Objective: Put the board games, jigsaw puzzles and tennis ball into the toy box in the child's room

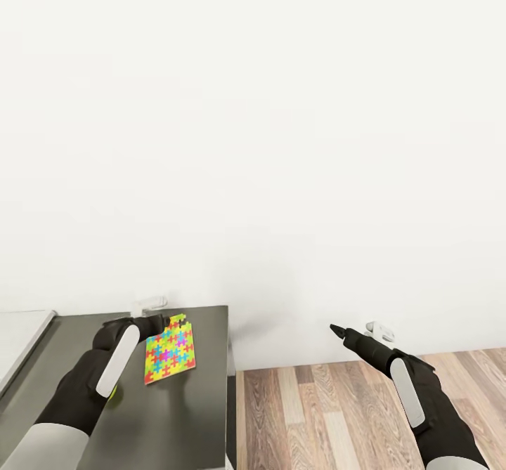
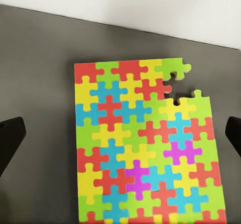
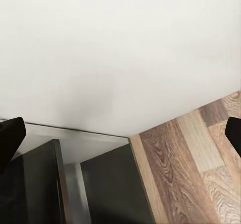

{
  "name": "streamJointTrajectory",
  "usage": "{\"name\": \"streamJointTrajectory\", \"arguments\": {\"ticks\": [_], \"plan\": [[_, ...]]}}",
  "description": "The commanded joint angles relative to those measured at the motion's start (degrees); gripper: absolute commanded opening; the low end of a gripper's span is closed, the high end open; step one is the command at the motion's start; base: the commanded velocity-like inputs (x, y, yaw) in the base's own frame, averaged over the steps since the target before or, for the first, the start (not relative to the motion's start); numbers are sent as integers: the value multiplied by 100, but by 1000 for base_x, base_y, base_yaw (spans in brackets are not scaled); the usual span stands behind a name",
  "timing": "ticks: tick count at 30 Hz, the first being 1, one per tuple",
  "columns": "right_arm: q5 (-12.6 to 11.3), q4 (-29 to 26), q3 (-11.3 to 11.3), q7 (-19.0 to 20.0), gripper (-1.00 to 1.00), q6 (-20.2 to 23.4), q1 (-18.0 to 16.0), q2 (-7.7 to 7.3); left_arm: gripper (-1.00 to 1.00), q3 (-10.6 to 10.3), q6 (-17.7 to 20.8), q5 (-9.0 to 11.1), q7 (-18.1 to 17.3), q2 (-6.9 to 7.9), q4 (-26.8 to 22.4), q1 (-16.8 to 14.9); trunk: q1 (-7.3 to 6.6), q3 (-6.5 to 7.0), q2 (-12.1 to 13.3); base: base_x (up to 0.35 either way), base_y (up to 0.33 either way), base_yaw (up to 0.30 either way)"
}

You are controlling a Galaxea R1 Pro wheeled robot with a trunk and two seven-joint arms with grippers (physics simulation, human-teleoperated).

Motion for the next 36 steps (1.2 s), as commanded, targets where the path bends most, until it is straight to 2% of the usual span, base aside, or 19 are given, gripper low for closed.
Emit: {"name": "streamJointTrajectory", "arguments": {"ticks": [1, 27, 36], "plan": [[-7, -5, -12, 20, 100, 38, -5, 2, 100, -15, 13, 59, 61, 6, -6, -5, 3, -12, -12, -13, 0, 0], [-13, -13, -12, 24, 100, 35, -5, 2, 100, -15, 7, 52, 81, 3, -1, -5, 3, -13, -12, 13, 0, 0], [-18, -7, -12, 21, 100, 35, -5, 2, 100, -15, 7, 55, 82, -2, 0, -5, 3, -64, -12, 37, 0, 0]]}}
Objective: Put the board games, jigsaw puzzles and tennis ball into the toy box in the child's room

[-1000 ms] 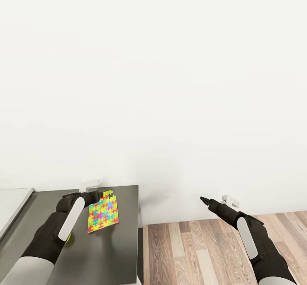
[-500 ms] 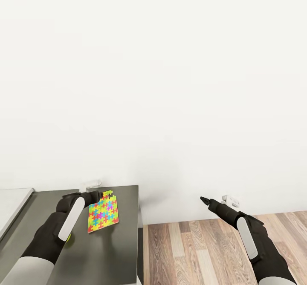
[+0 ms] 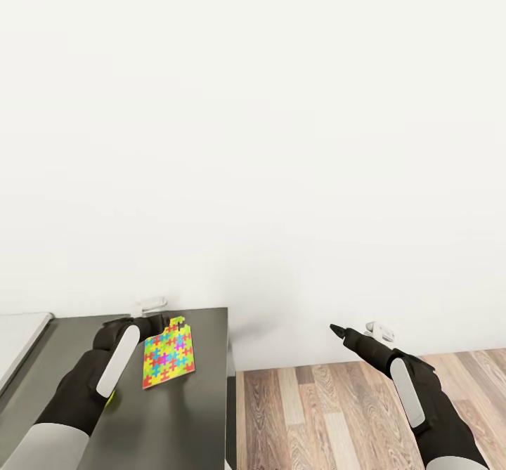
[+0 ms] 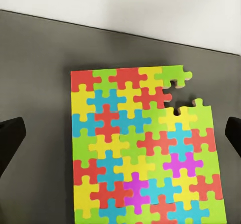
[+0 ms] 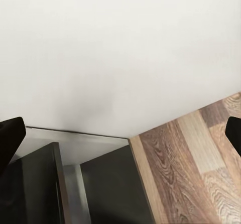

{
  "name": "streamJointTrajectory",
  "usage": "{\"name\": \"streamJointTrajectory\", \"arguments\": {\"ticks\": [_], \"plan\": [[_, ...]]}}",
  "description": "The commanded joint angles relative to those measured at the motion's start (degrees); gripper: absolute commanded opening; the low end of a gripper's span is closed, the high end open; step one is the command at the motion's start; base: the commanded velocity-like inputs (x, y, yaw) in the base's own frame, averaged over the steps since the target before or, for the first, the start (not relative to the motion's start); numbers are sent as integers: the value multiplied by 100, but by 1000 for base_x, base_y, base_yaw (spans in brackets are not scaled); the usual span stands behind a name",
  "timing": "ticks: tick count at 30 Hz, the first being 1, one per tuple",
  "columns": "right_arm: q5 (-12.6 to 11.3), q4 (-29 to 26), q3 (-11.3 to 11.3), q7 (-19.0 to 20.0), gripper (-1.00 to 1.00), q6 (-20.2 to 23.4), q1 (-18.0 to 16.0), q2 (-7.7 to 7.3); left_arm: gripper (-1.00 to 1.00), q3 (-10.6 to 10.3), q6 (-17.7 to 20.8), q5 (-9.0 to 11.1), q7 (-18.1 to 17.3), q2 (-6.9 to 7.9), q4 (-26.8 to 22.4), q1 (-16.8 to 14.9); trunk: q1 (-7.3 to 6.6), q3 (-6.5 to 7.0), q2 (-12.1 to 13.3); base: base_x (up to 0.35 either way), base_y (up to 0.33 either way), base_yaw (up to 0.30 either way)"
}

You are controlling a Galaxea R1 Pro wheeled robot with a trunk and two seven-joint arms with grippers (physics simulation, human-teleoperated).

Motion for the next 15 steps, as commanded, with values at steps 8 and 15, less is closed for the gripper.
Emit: {"name": "streamJointTrajectory", "arguments": {"ticks": [8, 15], "plan": [[-12, -3, -13, 20, 100, 36, -5, 6, 100, -15, 11, 61, 59, 6, 0, -5, 3, -83, -12, 3, 0, 0], [-7, -2, -13, 20, 100, 42, -5, 9, 100, -16, 11, 61, 59, 6, -5, -5, 3, -147, -12, 0, 0, 0]]}}
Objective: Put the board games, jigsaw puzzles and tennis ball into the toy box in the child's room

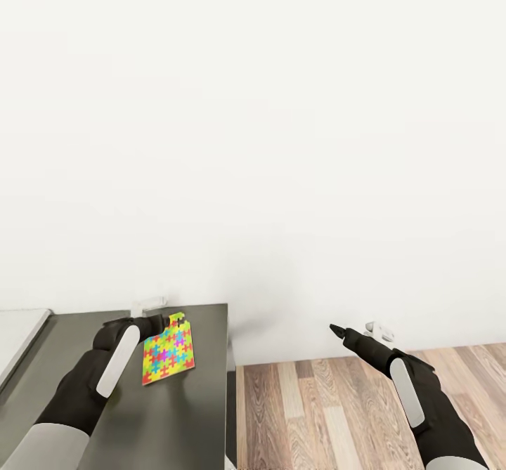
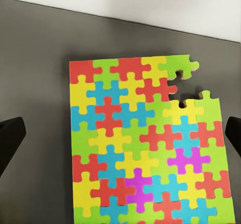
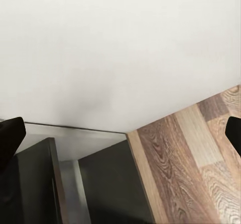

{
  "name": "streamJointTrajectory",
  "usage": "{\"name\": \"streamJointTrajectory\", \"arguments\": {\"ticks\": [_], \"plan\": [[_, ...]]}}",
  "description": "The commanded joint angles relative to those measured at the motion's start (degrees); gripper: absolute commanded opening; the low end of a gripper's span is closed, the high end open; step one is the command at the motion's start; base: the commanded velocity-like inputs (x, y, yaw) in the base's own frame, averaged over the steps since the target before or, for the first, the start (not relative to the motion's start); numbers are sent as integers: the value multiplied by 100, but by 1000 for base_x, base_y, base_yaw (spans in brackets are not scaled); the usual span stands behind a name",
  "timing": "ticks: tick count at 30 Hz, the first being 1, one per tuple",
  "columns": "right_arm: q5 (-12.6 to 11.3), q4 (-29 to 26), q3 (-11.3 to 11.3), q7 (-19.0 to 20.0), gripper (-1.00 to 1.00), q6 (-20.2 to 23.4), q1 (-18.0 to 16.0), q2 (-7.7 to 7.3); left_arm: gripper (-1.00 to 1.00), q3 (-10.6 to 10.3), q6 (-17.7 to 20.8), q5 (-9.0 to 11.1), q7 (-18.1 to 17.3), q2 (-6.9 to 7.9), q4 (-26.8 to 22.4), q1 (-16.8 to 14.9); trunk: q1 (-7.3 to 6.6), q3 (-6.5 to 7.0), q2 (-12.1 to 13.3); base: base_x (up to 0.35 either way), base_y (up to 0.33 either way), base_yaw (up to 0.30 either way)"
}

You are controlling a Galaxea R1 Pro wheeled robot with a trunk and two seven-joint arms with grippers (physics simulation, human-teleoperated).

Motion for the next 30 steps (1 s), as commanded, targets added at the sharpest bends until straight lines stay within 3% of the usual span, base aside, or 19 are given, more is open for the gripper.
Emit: {"name": "streamJointTrajectory", "arguments": {"ticks": [1, 30], "plan": [[-7, -5, -13, 20, 100, 36, -5, 2, 100, -15, 11, 60, 59, 6, -5, -5, 3, -20, -12, 0, 0, 0], [-5, -5, -13, 20, 100, 38, -5, -6, 100, -23, 11, 60, 59, 6, -7, -5, 3, -284, -12, 0, 0, 0]]}}
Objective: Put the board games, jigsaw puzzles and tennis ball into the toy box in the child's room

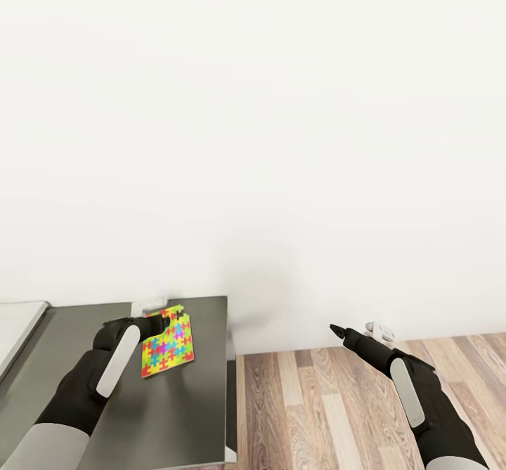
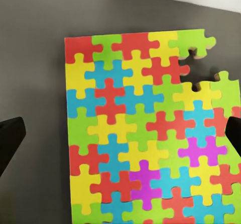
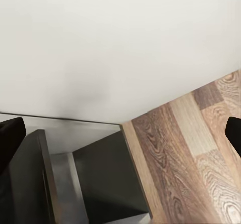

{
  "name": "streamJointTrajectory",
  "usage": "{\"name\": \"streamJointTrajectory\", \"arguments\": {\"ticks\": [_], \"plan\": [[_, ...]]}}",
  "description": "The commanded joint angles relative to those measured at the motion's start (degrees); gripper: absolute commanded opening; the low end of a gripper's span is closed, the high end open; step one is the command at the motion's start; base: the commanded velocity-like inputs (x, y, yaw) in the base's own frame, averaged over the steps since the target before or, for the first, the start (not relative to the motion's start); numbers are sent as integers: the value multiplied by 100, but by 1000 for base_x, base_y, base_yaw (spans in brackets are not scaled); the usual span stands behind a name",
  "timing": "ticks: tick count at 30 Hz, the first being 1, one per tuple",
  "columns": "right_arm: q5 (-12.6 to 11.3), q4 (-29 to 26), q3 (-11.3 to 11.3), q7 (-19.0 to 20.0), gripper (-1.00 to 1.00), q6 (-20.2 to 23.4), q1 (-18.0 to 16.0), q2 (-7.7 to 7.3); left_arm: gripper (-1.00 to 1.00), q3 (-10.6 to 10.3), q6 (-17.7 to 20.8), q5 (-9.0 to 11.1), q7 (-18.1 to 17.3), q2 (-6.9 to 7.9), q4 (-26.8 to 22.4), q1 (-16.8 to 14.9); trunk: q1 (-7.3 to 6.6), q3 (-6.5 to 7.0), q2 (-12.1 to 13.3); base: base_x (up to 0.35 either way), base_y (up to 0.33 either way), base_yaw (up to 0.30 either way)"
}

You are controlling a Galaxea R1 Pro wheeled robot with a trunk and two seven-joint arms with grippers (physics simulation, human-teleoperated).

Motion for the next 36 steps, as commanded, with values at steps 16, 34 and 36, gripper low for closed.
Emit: {"name": "streamJointTrajectory", "arguments": {"ticks": [16, 34, 36], "plan": [[0, -8, -13, 20, 100, 32, -4, 7, 100, -16, 11, 60, 58, 6, -6, -5, 3, -33, -11, 0, 0, 0], [0, -14, -13, 22, 100, 35, -4, 4, 100, -16, 11, 60, 58, 6, -6, -5, 3, -73, -11, 0, 0, 0], [0, -14, -13, 21, 100, 35, -4, 4, 100, -16, 11, 60, 58, 6, -6, -5, 3, -88, -11, 0, 0, 0]]}}
